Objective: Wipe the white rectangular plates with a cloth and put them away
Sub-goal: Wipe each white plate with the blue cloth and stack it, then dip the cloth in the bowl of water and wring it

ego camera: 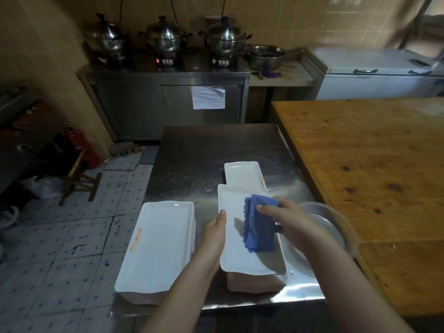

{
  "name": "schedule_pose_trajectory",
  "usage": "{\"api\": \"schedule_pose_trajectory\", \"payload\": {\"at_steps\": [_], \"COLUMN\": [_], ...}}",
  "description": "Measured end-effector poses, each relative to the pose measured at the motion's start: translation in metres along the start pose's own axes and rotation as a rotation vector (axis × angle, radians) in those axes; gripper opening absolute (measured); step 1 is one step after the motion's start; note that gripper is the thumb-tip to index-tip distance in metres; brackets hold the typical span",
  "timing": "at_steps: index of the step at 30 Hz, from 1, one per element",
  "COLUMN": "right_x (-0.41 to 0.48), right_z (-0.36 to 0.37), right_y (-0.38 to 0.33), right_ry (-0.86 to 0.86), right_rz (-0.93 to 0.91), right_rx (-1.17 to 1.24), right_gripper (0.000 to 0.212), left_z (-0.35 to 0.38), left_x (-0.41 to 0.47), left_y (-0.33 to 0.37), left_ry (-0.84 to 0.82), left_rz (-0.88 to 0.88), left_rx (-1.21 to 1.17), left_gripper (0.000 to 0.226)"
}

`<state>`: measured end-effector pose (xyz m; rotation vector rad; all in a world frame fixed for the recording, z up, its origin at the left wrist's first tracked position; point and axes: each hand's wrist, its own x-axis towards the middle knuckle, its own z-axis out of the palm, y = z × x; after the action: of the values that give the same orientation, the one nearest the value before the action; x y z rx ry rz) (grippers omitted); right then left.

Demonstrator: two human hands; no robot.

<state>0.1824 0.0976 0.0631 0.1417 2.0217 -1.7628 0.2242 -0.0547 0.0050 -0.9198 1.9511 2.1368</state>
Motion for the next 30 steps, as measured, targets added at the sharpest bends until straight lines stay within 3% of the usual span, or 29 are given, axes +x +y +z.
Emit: {"api": "schedule_pose_trajectory", "payload": {"at_steps": [4, 9, 12, 18, 20, 26, 30], "right_x": [0.009, 0.015, 0.019, 0.022, 0.024, 0.027, 0.028], "right_z": [-0.009, -0.014, -0.016, -0.013, -0.013, -0.01, -0.018], "right_y": [0.012, 0.024, 0.029, 0.04, 0.044, 0.048, 0.047], "right_ry": [-0.027, -0.003, -0.019, 0.022, 0.05, 0.073, 0.061], "right_rz": [0.064, 0.097, 0.085, 0.086, 0.088, 0.035, 0.01], "right_rx": [0.098, 0.147, 0.166, 0.223, 0.226, 0.18, 0.243], "right_gripper": [0.032, 0.029, 0.028, 0.029, 0.026, 0.025, 0.017], "left_z": [0.005, 0.006, 0.006, 0.0, -0.003, -0.003, -0.004], "left_x": [0.01, 0.018, 0.02, 0.028, 0.032, 0.042, 0.046], "left_y": [-0.017, -0.033, -0.037, -0.036, -0.036, -0.037, -0.036], "left_ry": [-0.024, 0.001, 0.036, 0.078, 0.037, -0.011, 0.099], "left_rz": [-0.039, -0.031, 0.012, 0.255, 0.285, 0.256, 0.238], "left_rx": [0.041, 0.26, 0.406, 1.083, 1.201, 1.268, 1.269], "left_gripper": [0.038, 0.049, 0.042, 0.046, 0.045, 0.046, 0.047]}}
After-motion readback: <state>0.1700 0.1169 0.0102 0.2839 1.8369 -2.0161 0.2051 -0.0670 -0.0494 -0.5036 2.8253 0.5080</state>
